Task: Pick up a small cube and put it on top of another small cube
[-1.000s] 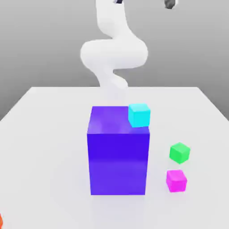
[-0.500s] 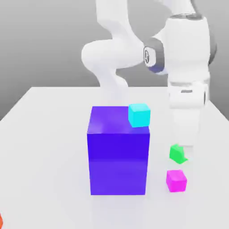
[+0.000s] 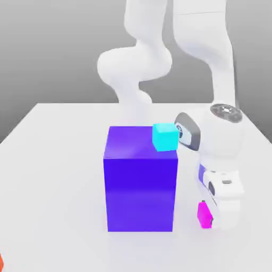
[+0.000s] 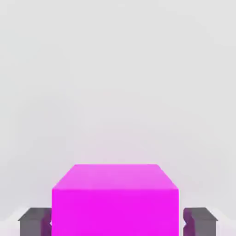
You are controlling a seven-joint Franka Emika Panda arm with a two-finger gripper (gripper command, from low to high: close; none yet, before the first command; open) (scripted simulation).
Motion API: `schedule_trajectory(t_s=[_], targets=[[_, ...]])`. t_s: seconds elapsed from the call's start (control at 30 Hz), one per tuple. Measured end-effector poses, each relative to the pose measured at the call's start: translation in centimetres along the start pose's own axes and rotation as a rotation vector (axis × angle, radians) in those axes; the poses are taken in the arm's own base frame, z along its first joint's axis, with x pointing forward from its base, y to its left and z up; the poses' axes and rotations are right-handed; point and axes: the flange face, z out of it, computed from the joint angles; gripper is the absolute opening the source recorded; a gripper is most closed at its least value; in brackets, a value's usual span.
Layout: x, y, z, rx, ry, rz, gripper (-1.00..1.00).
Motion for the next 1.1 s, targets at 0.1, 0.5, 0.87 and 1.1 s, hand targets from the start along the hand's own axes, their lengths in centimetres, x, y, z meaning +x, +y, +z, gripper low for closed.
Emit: schedule_trajectory(t_s=[0.1, 0.5, 0.87, 1.1], targets=[[0.0, 0.0, 0.1, 0.0, 0.0, 0.0, -1.0], [-1.0, -7.1, -8.8, 0.041, 0.011, -0.112, -1.0], [-5.2, -13.8, -9.3, -0.002, -0.001, -0.238, -1.0], [-5.4, -13.8, -4.9, -0.001, 0.0, -0.236, 1.0]])
